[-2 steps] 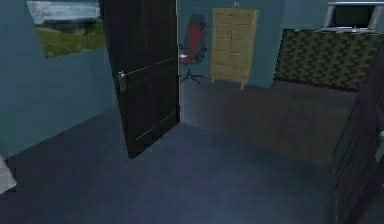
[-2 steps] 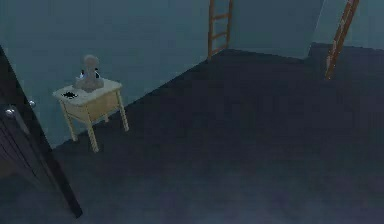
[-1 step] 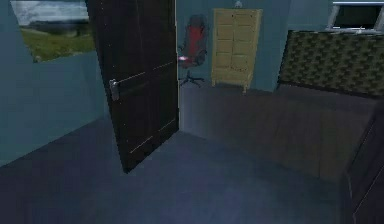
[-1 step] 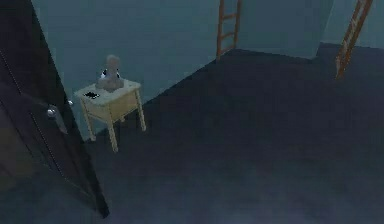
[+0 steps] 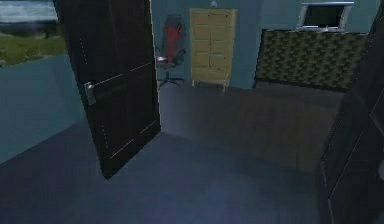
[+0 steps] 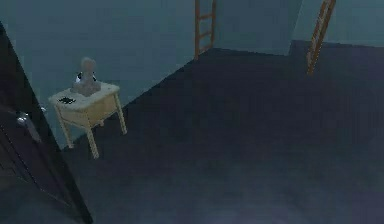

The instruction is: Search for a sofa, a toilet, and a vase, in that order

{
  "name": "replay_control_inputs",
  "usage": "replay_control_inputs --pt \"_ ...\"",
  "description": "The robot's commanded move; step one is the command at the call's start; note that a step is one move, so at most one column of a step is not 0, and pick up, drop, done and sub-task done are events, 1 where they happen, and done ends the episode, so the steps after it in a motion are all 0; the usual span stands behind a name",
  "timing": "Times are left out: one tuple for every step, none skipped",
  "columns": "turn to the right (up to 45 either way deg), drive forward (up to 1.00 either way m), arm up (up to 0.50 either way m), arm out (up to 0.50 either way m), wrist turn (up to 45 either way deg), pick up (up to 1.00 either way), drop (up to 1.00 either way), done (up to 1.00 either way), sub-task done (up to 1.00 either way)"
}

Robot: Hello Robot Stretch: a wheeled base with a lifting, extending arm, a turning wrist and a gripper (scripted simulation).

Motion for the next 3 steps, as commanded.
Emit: replay_control_inputs --pt "0.0 0.8 0.0 0.0 0.0 0.0 0.0 0.0 0.0" --pt "27.0 0.0 0.0 0.0 0.0 0.0 0.0 0.0 0.0" --pt "0.0 0.45 0.0 0.0 0.0 0.0 0.0 0.0 0.0"
